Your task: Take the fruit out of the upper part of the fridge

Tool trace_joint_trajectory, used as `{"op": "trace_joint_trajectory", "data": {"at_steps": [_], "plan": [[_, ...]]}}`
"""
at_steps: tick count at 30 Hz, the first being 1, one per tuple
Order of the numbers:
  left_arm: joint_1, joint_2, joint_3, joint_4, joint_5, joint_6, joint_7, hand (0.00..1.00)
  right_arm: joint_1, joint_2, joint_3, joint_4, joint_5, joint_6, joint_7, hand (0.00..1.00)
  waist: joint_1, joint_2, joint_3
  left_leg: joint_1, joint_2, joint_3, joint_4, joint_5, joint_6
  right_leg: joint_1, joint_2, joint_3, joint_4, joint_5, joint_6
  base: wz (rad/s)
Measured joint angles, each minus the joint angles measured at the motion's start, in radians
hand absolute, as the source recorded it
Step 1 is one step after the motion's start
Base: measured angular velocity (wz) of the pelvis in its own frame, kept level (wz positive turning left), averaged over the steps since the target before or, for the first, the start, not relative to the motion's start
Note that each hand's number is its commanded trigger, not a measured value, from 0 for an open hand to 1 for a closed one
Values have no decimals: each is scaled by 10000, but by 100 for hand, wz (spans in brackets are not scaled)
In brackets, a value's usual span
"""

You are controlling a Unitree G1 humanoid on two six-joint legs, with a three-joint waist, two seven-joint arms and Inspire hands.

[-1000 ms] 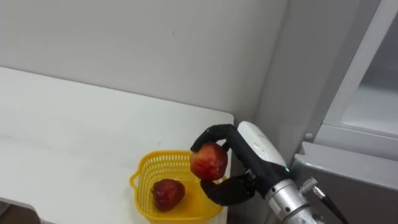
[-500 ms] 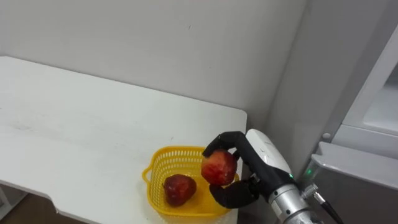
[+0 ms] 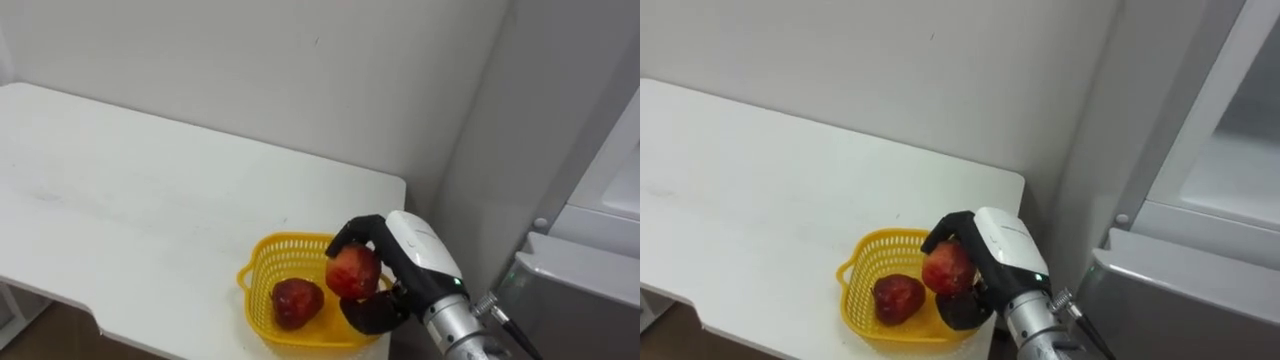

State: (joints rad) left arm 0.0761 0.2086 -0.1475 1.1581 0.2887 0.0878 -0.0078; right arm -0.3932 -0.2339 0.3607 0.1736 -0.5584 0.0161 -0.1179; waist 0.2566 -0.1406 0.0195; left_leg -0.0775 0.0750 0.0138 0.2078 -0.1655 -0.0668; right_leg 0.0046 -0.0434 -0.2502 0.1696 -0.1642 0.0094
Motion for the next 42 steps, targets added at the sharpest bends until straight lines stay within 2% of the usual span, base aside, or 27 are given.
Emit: {"op": "trace_joint_trajectory", "data": {"at_steps": [8, 11, 16, 23, 30, 38, 42], "plan": [[16, -5, 71, -107, 132, 1, -26, 0, -2, 34, 119, 479, 82, -3, 6, 0, 10, -7, 12, -73, 2, -5, -12, 0, 0, -77, -2, -56, 19, 0, 0, 0], [-40, 1, 62, -72, 200, -3, -34, 0, -40, 25, 118, 501, 574, -7, 41, 0, 7, -9, 15, -51, 3, -3, -15, 0, 0, -81, -7, -96, 21, 0, 0, 0], [-23, 14, 68, -145, 218, -2, -49, 0, -137, 33, 118, 503, 752, -7, 120, 0, 3, -20, 61, -63, 4, 5, -17, -1, 0, -96, -9, -121, 22, 0, 0, 0], [-37, 16, 76, -217, 298, -1, -49, 0, -140, 31, 117, 521, 743, -7, 121, 0, 4, -46, 47, -156, 4, -1, -8, -1, 0, -186, -16, -170, 23, 1, -1, 0], [-51, 18, 74, -198, 298, 12, -53, 0, -167, 28, 109, 520, 813, -7, 115, 0, -25, -46, 47, -173, 2, 0, -14, 0, 1, -173, -58, -519, 23, 1, 0, 0], [-19, 23, 69, -190, 292, 13, -62, 0, -214, 26, 109, 518, 822, -8, 81, 0, -23, -47, 46, -176, 3, 1, -6, 0, 1, -151, -57, -532, 23, 1, 0, 0], [-99, 23, 53, 15, 241, -2, -43, 0, -392, 26, 110, 512, 1300, -13, 65, 0, -56, -47, 46, -159, 3, 0, 5, 0, 1, -102, -57, -531, 22, 1, 0, 0]]}}
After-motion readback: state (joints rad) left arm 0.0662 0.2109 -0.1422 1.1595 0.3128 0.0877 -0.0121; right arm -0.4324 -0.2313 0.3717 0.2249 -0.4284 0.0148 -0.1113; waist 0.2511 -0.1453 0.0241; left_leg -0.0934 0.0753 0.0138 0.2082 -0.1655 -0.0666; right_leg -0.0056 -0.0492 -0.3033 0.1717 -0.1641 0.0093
